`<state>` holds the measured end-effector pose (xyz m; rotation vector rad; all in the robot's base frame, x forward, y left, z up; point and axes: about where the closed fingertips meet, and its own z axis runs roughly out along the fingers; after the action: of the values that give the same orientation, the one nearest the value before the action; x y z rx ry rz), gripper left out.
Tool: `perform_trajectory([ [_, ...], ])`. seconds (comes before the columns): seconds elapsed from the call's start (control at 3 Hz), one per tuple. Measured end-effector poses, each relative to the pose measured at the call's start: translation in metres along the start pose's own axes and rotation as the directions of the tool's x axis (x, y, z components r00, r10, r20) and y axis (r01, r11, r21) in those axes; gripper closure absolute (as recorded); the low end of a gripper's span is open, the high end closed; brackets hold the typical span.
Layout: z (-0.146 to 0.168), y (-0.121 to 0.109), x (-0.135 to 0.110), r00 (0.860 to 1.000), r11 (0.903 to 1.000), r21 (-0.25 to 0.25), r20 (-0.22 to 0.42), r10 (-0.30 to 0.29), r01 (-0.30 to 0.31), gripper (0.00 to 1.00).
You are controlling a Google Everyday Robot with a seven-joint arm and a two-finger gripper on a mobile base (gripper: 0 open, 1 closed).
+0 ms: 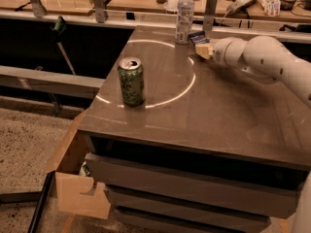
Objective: Move rxbar blueberry near blue plastic bottle
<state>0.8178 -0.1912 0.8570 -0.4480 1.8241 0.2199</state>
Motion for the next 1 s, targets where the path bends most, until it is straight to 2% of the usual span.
perform_trajectory([
  [0.33,0.004,0.003,0.001,1.0,1.0,-0.004,-0.005,0.002,-0.002,0.15],
  [0.67,0.002,0.003,0.001,1.0,1.0,0.003,-0.005,0.008,-0.008,0.0],
  [1.0,-0.023,-0.013,-0.004,0.999,0.9973,0.063,0.024,0.035,-0.037,0.0],
])
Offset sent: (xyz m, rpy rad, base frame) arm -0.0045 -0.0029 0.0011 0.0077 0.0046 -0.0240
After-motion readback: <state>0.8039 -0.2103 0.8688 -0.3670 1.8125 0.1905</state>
